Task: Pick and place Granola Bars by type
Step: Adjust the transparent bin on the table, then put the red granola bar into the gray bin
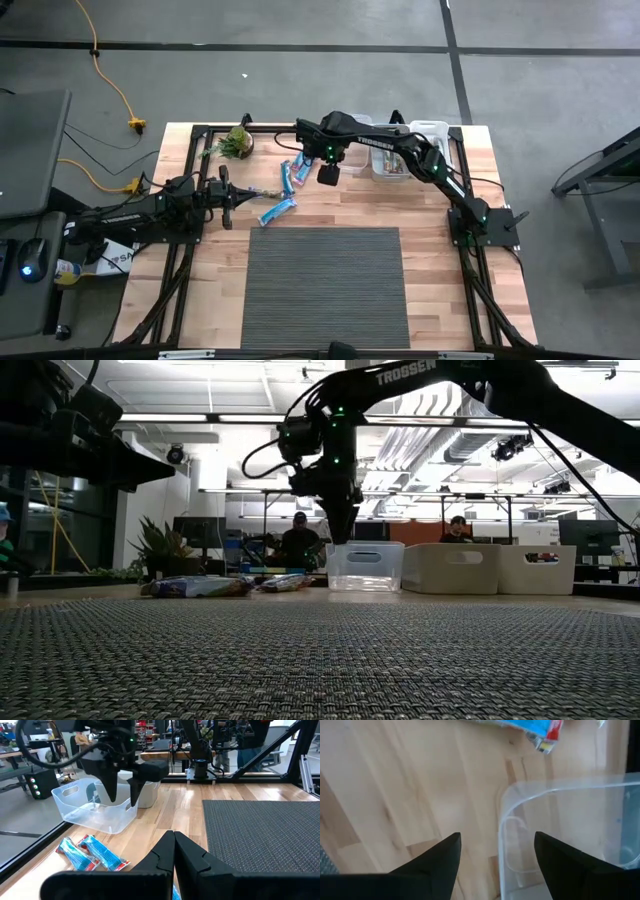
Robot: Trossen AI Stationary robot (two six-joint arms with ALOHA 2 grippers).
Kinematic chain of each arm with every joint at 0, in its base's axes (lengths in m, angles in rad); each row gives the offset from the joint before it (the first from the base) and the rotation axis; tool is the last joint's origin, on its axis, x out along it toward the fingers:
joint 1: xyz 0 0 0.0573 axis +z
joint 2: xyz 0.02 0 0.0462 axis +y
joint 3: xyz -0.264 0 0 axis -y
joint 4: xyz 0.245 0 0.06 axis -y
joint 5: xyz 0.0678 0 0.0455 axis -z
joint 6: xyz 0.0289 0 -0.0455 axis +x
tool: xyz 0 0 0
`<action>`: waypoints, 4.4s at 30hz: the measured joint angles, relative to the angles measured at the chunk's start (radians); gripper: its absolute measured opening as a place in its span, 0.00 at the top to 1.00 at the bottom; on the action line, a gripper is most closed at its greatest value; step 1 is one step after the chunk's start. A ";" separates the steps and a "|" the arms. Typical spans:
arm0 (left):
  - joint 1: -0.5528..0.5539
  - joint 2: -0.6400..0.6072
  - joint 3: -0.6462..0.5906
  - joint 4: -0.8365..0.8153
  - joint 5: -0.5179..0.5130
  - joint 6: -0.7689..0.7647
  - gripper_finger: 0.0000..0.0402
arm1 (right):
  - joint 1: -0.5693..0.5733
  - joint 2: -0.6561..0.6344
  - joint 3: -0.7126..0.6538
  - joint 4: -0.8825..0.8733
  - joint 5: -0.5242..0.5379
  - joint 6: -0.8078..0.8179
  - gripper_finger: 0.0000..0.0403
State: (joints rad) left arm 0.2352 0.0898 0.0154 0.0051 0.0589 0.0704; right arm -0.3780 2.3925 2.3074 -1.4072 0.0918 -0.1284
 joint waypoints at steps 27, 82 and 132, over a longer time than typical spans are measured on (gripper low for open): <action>0.000 0.000 0.000 0.000 0.000 0.000 1.00 | -0.049 0.032 0.000 -0.022 -0.039 0.049 0.60; 0.000 0.000 0.000 0.000 0.000 0.000 1.00 | 0.084 0.024 0.002 -0.163 -0.036 0.199 1.00; 0.000 0.000 0.000 0.000 0.000 0.000 1.00 | 0.133 -0.256 0.001 -0.116 -0.012 0.304 0.87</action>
State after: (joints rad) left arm 0.2352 0.0898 0.0154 0.0055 0.0586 0.0704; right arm -0.2450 2.1368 2.3085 -1.5237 0.0796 0.1753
